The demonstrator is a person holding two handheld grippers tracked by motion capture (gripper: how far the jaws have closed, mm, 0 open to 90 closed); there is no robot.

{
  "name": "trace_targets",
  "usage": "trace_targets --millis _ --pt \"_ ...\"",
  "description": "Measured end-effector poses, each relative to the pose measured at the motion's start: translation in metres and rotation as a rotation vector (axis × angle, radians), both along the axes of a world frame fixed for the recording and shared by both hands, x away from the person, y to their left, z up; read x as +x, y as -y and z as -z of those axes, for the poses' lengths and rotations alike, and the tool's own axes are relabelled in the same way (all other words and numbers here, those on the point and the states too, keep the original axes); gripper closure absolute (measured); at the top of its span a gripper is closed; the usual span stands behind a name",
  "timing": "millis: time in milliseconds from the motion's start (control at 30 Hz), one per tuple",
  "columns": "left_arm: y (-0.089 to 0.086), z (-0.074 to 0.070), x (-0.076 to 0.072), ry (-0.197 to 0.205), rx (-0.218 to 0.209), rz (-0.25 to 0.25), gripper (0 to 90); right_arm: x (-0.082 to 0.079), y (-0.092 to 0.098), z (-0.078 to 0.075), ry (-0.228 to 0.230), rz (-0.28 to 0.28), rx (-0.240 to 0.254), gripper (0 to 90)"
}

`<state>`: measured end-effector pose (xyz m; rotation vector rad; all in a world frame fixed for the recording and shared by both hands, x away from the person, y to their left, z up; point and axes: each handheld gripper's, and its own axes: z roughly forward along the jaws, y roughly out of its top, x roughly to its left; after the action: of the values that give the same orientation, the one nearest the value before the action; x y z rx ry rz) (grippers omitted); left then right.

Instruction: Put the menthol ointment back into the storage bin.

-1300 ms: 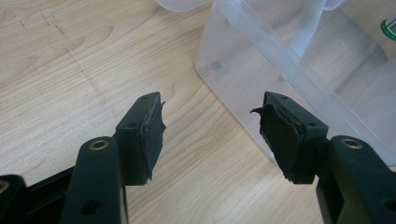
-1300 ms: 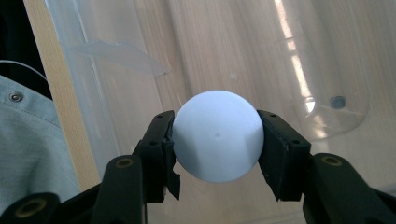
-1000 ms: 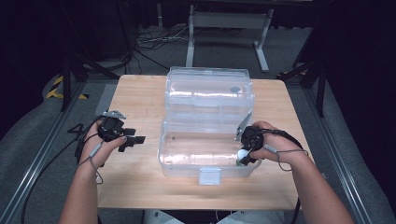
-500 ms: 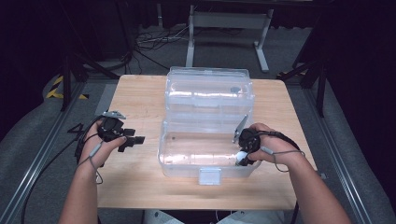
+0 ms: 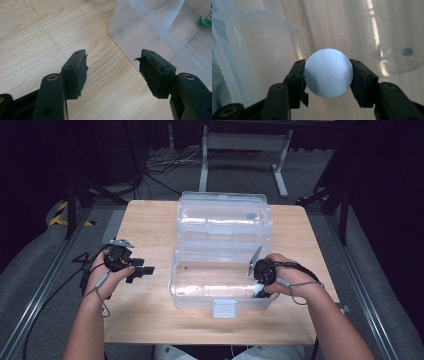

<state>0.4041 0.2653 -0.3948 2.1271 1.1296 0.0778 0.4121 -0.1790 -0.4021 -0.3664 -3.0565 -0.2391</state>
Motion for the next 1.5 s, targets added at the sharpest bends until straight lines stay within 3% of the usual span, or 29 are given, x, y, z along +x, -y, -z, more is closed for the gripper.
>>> trace_targets --millis 900,1333,1500 --pt "-0.0020 0.0023 0.0010 -0.012 0.004 0.002 39.3 0.0000 -0.0079 0.0015 -0.002 -0.021 -0.077 50.0" --pt "-0.0019 0.0022 0.0009 -0.012 0.006 0.003 39.2 -0.0012 -0.0072 0.0007 -0.013 -0.016 -0.067 49.5" --pt "-0.0019 0.0020 0.0003 -0.014 0.006 0.001 39.1 -0.0019 -0.0037 -0.0038 -0.012 -0.003 -0.031 49.5"
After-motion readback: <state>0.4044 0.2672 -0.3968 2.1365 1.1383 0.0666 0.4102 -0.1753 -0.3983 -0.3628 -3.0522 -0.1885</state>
